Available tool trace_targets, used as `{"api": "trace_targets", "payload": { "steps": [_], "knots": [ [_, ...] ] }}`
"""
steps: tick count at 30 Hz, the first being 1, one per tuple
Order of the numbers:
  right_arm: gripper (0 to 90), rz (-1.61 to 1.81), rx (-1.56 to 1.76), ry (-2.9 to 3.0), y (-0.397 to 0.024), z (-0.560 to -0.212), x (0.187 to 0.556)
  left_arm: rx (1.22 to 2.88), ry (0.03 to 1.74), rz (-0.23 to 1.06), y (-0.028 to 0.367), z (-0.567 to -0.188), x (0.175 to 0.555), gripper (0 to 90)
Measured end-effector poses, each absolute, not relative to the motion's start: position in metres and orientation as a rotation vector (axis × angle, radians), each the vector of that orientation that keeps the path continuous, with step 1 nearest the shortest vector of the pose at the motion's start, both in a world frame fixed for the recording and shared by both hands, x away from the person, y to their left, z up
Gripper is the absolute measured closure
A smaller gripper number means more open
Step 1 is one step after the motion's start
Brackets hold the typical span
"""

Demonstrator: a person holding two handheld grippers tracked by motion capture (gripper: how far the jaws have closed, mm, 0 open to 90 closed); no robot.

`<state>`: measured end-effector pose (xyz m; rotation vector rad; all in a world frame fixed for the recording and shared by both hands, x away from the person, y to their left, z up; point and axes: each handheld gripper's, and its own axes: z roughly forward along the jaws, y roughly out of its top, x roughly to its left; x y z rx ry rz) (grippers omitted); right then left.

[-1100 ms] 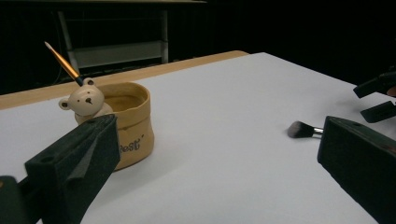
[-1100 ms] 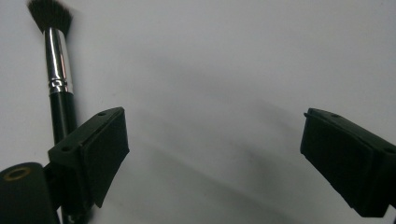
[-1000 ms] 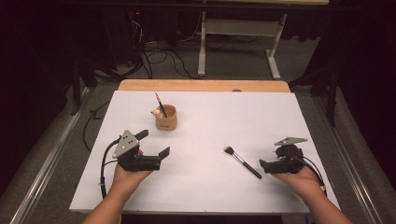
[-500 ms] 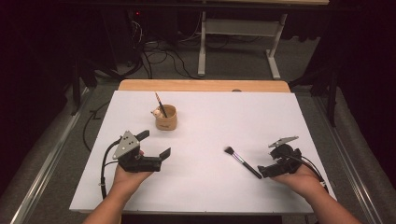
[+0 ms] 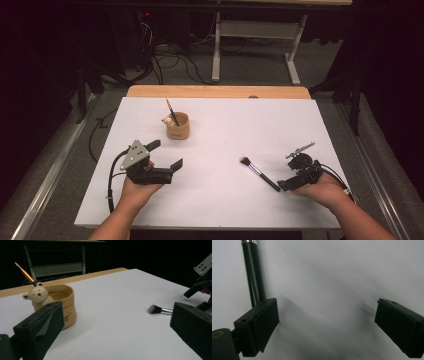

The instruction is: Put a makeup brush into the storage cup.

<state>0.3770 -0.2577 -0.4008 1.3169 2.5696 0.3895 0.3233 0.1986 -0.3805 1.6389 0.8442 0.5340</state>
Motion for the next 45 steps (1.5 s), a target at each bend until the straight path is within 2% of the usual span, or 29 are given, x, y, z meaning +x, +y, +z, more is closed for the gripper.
{"api": "trace_targets", "payload": {
  "steps": [12,27,34,42,45],
  "knots": [
    [14.3,0.316,1.270,2.625,-0.252,-0.389,0.376,1.641,0.841,0.529,0.198,-0.381,0.324,0.3],
    [17.3,0.324,1.223,2.672,-0.235,-0.378,0.375,1.642,0.845,0.525,0.198,-0.381,0.324,0.2],
    [32.2,0.338,1.176,2.744,-0.223,-0.382,0.373,1.642,0.845,0.521,0.198,-0.381,0.324,0.3],
    [41.8,0.345,1.148,2.781,-0.218,-0.386,0.371,1.643,0.845,0.523,0.198,-0.381,0.324,0.3],
    [48.3,0.337,1.145,2.792,-0.217,-0.385,0.370,1.644,0.845,0.520,0.198,-0.382,0.324,0.3]
  ]
}}
